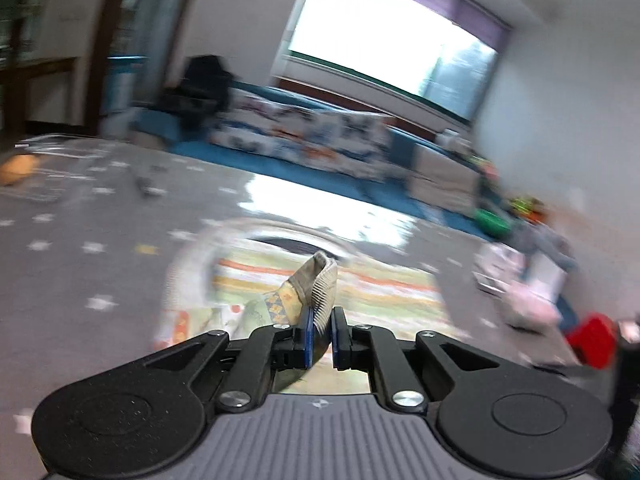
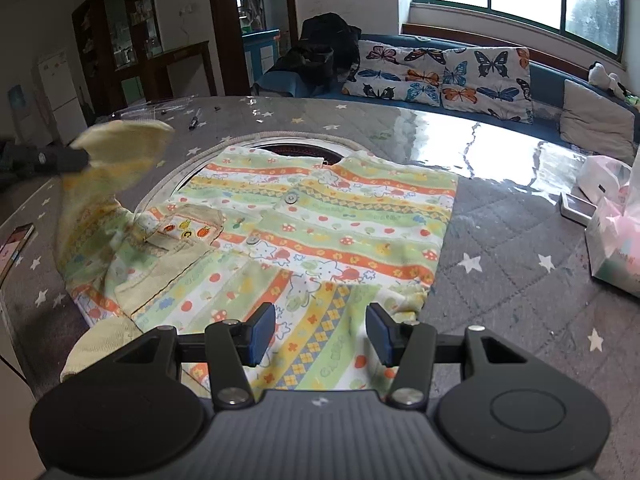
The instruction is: Fold clothes
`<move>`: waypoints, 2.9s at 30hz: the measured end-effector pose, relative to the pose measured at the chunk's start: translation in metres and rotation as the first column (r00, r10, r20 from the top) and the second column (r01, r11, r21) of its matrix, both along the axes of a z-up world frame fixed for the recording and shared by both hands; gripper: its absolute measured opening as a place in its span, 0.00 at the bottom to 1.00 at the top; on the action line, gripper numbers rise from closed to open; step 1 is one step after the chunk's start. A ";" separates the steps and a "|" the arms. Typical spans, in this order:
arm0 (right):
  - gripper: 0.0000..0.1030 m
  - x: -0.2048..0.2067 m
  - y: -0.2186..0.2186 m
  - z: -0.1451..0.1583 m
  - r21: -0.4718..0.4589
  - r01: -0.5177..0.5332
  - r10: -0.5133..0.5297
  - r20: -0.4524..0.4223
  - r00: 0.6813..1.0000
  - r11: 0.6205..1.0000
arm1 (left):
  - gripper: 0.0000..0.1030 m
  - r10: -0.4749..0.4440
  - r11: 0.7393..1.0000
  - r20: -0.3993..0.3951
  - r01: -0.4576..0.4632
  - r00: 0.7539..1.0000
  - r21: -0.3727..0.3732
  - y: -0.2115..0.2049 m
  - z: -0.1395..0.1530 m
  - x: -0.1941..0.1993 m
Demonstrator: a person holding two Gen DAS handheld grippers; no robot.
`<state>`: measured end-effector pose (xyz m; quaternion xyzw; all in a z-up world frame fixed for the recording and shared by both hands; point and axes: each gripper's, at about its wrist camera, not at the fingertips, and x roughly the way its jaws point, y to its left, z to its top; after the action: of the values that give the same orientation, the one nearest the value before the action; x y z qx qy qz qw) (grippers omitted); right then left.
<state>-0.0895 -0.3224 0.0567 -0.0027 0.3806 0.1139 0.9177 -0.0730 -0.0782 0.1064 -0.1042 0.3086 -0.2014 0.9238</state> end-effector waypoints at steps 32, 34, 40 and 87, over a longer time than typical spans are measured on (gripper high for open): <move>0.07 0.017 0.042 -0.022 0.091 -0.036 0.044 -0.084 0.996 0.995 | 0.48 0.047 0.980 -0.111 -0.024 0.993 0.197 0.037 -0.052 0.008; 0.06 0.012 0.043 -0.010 0.068 -0.036 0.039 -0.037 0.999 0.997 | 0.48 0.054 0.979 -0.111 -0.031 0.992 0.204 0.039 -0.054 0.010; 0.06 0.006 0.037 0.016 -0.005 0.011 -0.011 0.041 0.999 1.000 | 0.48 0.058 0.974 -0.127 -0.028 0.990 0.226 0.040 -0.063 0.015; 0.36 -0.014 0.046 -0.020 -0.094 -0.182 0.176 -0.068 0.982 0.979 | 0.47 -0.157 0.918 -0.116 0.188 0.981 0.349 -0.011 -0.073 -0.006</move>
<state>-0.1035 -0.2767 0.0369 -0.0796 0.4109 0.1770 0.8908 -0.0785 -0.0896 0.0332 0.0847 0.3874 -0.2179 0.8918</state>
